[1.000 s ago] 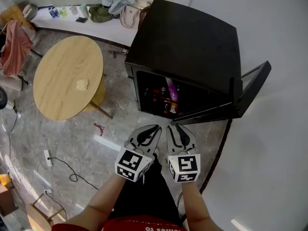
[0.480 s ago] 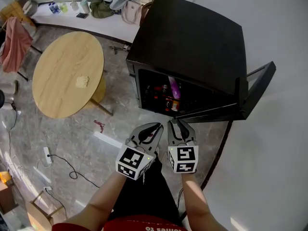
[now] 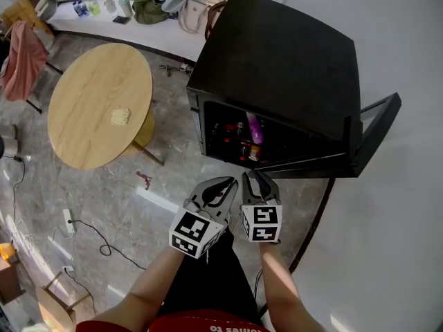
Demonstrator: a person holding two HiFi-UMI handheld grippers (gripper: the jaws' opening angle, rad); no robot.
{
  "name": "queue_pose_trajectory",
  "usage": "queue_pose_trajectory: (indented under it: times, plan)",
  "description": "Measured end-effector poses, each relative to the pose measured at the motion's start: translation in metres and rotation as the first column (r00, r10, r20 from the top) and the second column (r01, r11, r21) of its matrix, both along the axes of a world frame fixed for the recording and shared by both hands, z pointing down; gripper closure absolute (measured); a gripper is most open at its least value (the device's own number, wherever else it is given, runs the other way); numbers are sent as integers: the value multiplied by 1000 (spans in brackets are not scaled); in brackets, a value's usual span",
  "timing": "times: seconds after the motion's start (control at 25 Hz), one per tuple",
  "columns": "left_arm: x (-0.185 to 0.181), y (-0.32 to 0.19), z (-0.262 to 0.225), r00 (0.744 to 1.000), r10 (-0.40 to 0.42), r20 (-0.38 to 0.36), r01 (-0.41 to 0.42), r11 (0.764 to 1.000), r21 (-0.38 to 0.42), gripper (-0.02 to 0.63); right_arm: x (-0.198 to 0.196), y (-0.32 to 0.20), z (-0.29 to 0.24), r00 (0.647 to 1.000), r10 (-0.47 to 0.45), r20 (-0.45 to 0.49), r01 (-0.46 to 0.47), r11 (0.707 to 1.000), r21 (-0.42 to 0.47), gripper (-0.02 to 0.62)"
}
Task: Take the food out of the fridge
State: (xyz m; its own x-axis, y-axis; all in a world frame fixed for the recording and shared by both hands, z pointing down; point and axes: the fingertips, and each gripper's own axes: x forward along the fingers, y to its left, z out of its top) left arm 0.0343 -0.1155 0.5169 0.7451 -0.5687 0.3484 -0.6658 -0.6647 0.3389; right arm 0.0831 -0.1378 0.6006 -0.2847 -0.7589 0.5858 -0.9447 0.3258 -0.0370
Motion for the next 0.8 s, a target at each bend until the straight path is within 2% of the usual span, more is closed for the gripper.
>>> queue_pose_trajectory:
  times: [0.4,0.72,0.8]
  plan:
    - [-2,1,3,1000,25,-10,-25,1000,-13,597,7,2,43,999,9,-32,-12,995,-96,507]
    - [-2,3,5,999,33,-13,-33,999,-18,597,9,-5,65,998,-4,-55,-3,992,-128,506]
    - [-3,3,5,999,33,-11,-33,999,-16,597,10,-8,69,999,-8,-49,1,991,-136,490]
